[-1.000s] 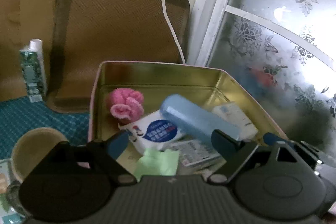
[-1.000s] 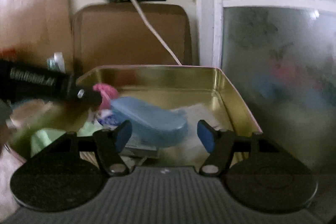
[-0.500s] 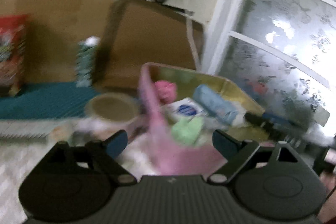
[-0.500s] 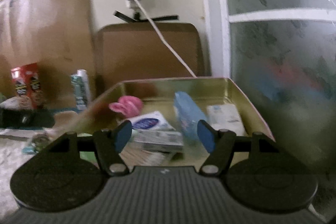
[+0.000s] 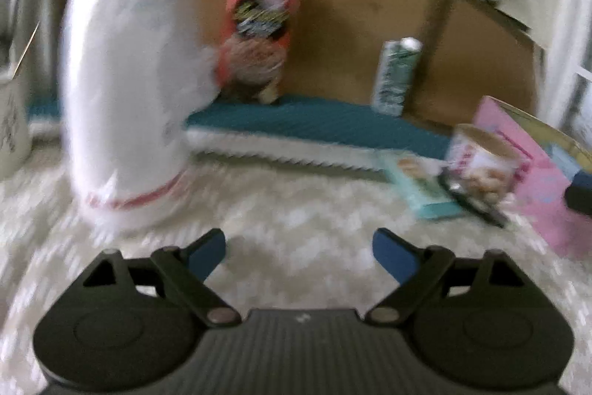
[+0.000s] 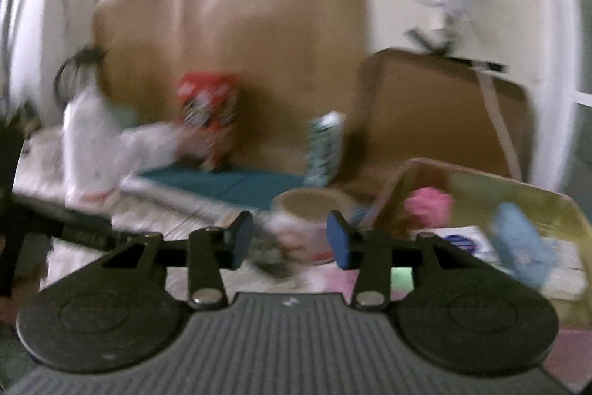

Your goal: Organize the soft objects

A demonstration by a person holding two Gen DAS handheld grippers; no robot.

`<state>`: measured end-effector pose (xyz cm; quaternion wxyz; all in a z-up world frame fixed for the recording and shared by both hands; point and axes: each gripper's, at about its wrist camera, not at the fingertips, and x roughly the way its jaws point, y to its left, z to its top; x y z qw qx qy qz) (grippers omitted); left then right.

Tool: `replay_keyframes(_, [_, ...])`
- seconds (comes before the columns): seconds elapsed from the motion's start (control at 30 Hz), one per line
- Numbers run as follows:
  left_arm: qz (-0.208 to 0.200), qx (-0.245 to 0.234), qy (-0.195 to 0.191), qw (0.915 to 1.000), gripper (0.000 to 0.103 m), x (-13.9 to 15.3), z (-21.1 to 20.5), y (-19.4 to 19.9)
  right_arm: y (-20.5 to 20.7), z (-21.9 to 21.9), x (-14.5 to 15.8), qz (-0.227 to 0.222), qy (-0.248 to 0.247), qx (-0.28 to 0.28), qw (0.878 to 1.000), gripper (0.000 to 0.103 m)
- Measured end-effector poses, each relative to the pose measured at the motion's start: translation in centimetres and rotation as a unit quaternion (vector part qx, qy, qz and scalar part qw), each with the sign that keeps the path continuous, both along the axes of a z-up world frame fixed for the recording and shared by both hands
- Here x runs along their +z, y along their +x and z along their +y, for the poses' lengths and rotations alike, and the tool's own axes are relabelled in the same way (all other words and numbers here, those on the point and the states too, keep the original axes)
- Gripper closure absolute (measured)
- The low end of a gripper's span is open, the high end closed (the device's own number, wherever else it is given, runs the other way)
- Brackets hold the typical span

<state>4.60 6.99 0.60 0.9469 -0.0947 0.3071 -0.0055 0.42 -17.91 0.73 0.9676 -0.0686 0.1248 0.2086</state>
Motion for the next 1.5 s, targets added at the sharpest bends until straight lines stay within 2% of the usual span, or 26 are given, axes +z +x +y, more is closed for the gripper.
replay_keyframes(0.03, [-0.011,-0.003,-0.022,0.9997,0.014,0.1,0.6,-0.2,0.8,1.1,-0.3,0.015,-0.005,0.008,1.000,0.065])
replay_keyframes(0.13, [-0.014,0.002,-0.042,0.9990,0.015,0.0,1.1,-0.2,3.4,3.7,-0.8,0.052,-0.009,0.020,0.998,0.065])
replay_keyframes(0.3, [-0.026,0.002,-0.069,0.9973,0.015,0.0,1.9,-0.5,7.0,8.7,-0.6,0.061,-0.068,0.029,0.995,0.064])
replay_keyframes(0.37, [-0.033,0.007,-0.076,0.9966,0.015,0.0,2.2,-0.9,9.9,10.3,-0.4,0.094,-0.085,0.025,0.992,0.063])
replay_keyframes(0.43, [-0.041,0.011,-0.081,0.9958,0.015,0.0,2.4,-1.1,12.6,11.4,-0.6,0.133,-0.093,0.016,0.987,0.056])
replay_keyframes(0.5, [-0.046,0.016,-0.087,0.9950,0.015,0.0,2.6,-1.3,14.7,12.3,-1.2,0.165,-0.100,0.007,0.981,0.055])
replay_keyframes(0.57, [-0.050,0.021,-0.095,0.9940,0.015,0.0,2.9,-1.2,15.2,13.4,-1.8,0.157,-0.129,0.007,0.979,0.052])
replay_keyframes(0.63, [-0.052,0.028,-0.104,0.9929,0.015,0.0,3.3,-1.2,14.7,13.9,-2.2,0.142,-0.144,0.009,0.979,0.056])
replay_keyframes(0.7, [-0.052,0.033,-0.111,0.9919,0.015,0.0,3.6,-1.2,13.8,13.6,-2.1,0.129,-0.146,0.027,0.981,0.075])
replay_keyframes(0.8, [-0.050,0.035,-0.113,0.9917,0.015,-0.1,3.8,-1.1,12.3,13.0,-1.9,0.128,-0.142,0.064,0.980,0.078])
replay_keyframes(0.87, [-0.051,0.035,-0.105,0.9925,0.015,0.0,3.6,-1.1,12.3,12.7,-1.3,0.120,-0.134,0.065,0.981,0.077])
replay_keyframes(0.9, [-0.052,0.035,-0.101,0.9929,0.015,0.0,3.5,-1.1,12.7,12.2,-0.7,0.122,-0.124,0.055,0.983,0.075])
replay_keyframes(0.97, [-0.056,0.035,-0.093,0.9935,0.015,0.1,3.2,-1.2,14.7,11.8,-0.1,0.154,-0.109,0.039,0.981,0.074])
replay_keyframes(1.07, [-0.057,0.036,-0.092,0.9934,0.015,0.1,3.2,-1.3,17.1,12.3,-0.1,0.207,-0.120,0.027,0.971,0.063])
replay_keyframes(1.13, [-0.057,0.037,-0.095,0.9931,0.015,0.1,3.2,-1.3,17.9,12.6,0.0,0.214,-0.128,0.017,0.968,0.044])
replay_keyframes(1.27, [-0.056,0.037,-0.101,0.9926,0.014,0.1,3.4,-1.3,18.6,12.2,0.1,0.254,-0.098,0.030,0.962,0.043])
replay_keyframes(1.33, [-0.056,0.038,-0.105,0.9922,0.014,0.0,3.6,-1.2,18.0,12.2,0.1,0.254,-0.087,0.049,0.962,0.043])
replay_keyframes(1.5, [-0.055,0.042,-0.113,0.9911,0.014,0.0,3.8,-1.3,15.8,14.1,-1.1,0.214,-0.147,0.066,0.963,0.043])
